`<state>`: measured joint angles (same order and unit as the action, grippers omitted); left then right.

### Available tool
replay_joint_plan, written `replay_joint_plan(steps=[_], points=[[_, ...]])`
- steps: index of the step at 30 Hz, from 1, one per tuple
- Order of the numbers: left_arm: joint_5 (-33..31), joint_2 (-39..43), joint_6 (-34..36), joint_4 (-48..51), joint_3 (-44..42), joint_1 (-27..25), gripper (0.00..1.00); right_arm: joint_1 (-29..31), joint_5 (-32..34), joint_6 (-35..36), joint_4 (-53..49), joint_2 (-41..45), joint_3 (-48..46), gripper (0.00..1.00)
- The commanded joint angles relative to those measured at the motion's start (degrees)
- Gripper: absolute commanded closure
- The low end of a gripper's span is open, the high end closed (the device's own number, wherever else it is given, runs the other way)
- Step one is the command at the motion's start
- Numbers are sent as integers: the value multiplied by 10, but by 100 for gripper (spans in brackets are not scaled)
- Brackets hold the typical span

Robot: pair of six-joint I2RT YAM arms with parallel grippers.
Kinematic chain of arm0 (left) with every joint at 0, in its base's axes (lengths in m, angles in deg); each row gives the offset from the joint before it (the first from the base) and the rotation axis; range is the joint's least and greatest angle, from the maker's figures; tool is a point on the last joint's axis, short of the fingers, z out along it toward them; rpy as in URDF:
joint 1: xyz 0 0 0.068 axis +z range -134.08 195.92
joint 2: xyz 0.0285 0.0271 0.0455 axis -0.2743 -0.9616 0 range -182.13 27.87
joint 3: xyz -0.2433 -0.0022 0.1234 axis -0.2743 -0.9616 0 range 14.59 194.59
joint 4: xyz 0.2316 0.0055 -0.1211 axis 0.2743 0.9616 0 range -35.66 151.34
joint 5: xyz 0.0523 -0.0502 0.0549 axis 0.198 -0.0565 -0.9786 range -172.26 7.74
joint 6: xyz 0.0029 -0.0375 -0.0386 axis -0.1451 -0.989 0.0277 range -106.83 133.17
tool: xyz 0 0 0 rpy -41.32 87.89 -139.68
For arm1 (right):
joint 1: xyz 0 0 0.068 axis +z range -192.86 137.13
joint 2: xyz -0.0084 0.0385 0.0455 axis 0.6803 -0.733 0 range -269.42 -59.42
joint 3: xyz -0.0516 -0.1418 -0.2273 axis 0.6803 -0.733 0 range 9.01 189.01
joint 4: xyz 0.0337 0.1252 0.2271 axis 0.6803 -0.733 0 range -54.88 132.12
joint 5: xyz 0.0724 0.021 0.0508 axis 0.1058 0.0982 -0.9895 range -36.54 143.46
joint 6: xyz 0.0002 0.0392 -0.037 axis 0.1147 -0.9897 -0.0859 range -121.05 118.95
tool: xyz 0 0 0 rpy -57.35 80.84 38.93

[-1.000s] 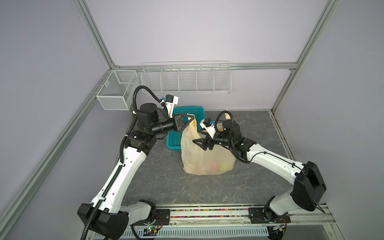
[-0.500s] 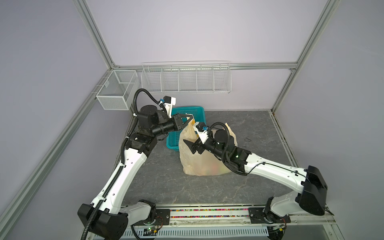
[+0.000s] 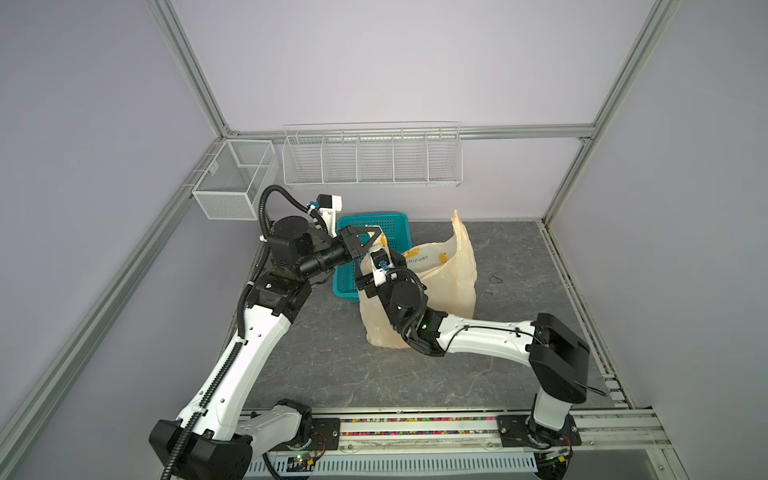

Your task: Place the fake fruits into the plastic bag and tie a complex knot

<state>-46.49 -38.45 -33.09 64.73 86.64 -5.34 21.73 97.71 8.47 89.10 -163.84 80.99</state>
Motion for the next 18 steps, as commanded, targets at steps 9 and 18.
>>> replay_joint_plan(steps=[9,18], points=[[-10,15,-24,-13,-11,0,100,-28,89,18,115,-78,5,46],[-7,7,-4,7,7,1,100,-27,91,-1,111,-73,-57,67]])
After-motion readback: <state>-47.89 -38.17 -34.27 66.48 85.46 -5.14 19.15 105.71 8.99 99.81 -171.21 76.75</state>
